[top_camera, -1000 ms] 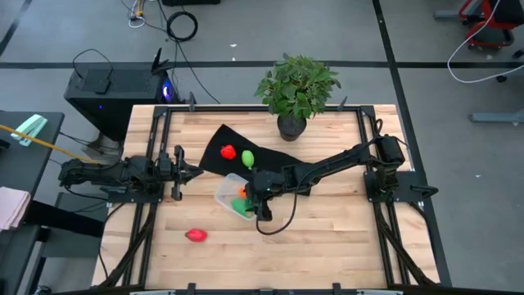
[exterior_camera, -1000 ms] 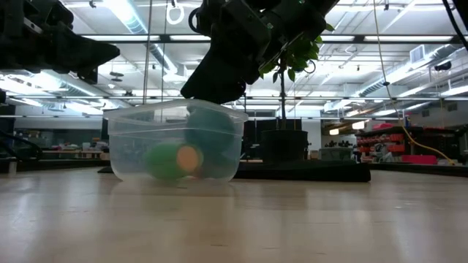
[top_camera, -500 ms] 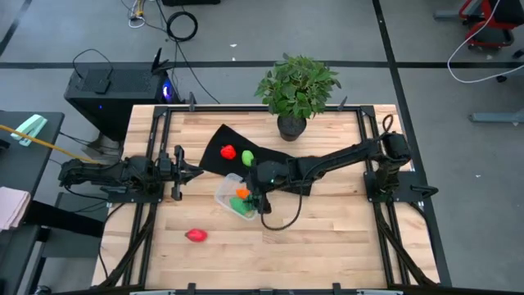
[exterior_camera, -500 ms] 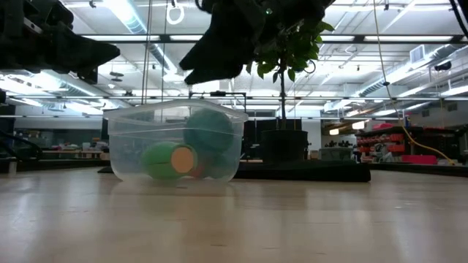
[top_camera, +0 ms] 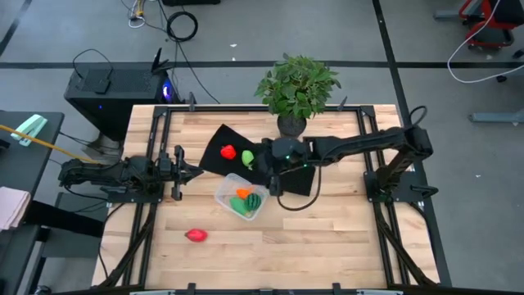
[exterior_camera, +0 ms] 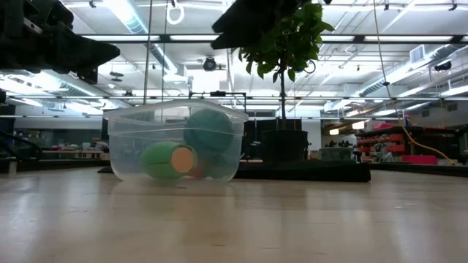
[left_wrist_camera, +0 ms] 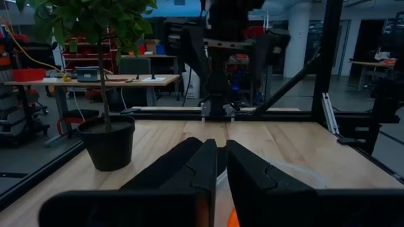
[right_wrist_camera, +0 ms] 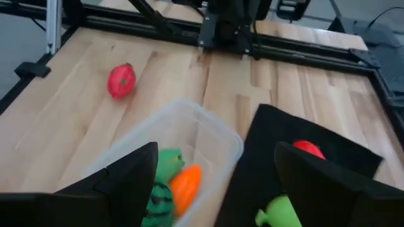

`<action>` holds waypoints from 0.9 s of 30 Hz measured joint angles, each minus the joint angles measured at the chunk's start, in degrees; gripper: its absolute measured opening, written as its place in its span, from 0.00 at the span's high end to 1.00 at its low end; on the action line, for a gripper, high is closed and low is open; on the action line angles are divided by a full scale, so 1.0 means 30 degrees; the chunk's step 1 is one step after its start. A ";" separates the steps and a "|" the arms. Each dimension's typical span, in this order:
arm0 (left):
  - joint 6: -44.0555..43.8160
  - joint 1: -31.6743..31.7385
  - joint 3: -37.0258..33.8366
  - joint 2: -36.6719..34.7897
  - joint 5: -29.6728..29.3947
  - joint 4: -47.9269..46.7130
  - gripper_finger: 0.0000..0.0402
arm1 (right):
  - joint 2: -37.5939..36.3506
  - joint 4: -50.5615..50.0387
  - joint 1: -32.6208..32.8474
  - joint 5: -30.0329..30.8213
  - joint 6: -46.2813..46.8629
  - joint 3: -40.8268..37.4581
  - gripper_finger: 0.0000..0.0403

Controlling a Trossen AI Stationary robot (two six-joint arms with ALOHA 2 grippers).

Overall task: Pick and placing Produce into tupperware
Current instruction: Put the red dragon fruit into the transparent bin

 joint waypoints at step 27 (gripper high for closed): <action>0.0426 0.0007 0.0000 -0.0006 0.0000 0.0000 0.90 | -1.1506 0.6293 -0.3671 0.1500 0.2903 -1.3401 0.26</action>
